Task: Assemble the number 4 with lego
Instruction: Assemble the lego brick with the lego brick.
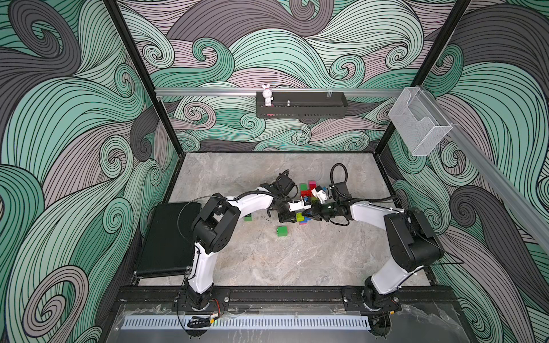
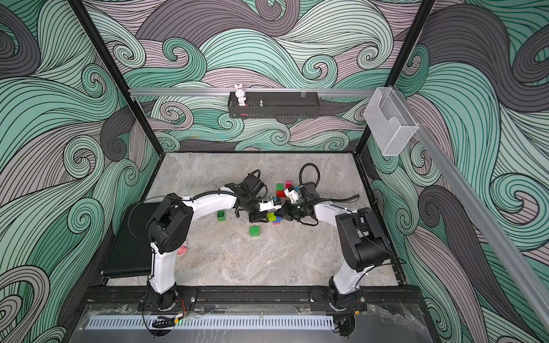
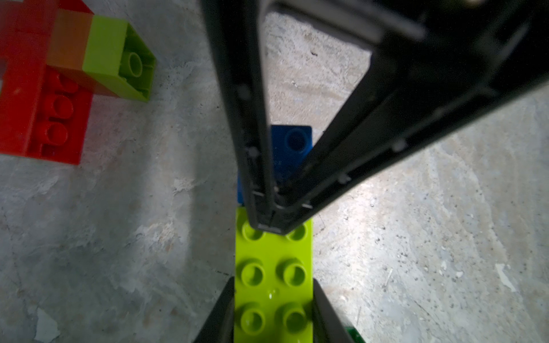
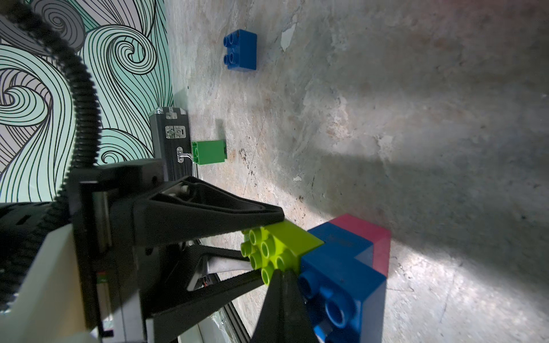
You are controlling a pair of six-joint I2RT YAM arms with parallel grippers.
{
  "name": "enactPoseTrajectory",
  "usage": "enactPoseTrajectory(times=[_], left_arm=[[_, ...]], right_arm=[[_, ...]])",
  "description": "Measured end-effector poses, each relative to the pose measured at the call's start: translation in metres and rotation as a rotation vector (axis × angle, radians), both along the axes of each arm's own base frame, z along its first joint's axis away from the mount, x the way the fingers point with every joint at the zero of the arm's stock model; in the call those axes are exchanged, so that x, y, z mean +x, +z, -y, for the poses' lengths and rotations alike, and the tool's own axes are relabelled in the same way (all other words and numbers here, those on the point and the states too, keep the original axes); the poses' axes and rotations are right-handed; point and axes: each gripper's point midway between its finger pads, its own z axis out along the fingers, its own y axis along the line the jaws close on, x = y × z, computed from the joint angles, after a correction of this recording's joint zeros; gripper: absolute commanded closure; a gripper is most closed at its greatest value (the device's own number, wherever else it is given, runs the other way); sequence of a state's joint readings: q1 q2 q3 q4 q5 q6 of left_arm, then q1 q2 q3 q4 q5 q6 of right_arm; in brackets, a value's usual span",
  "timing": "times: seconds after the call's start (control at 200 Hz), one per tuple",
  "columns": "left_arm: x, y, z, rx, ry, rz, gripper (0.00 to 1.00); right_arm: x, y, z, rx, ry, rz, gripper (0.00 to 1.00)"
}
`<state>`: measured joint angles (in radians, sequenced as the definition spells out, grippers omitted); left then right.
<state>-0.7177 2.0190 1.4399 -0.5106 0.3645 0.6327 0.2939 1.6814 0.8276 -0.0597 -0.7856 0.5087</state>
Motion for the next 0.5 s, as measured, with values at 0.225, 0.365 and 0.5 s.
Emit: enactPoseTrajectory(times=[0.225,0.365,0.5], left_arm=[[-0.0001,0.0004,0.0006,-0.005,0.019,-0.013,0.61],[-0.0013,-0.0006,0.0004,-0.005,0.035,-0.03,0.54],[-0.0008,-0.0009,-0.0004,-0.006,0.042,-0.035,0.47]], right_arm=[[0.0004,-0.0008,0.0009,-0.008,-0.001,0.005,1.0],[0.0,-0.0017,0.0014,-0.013,-0.001,0.004,1.0],[0.0,-0.0019,0.0015,-0.014,0.0,0.006,1.0]])
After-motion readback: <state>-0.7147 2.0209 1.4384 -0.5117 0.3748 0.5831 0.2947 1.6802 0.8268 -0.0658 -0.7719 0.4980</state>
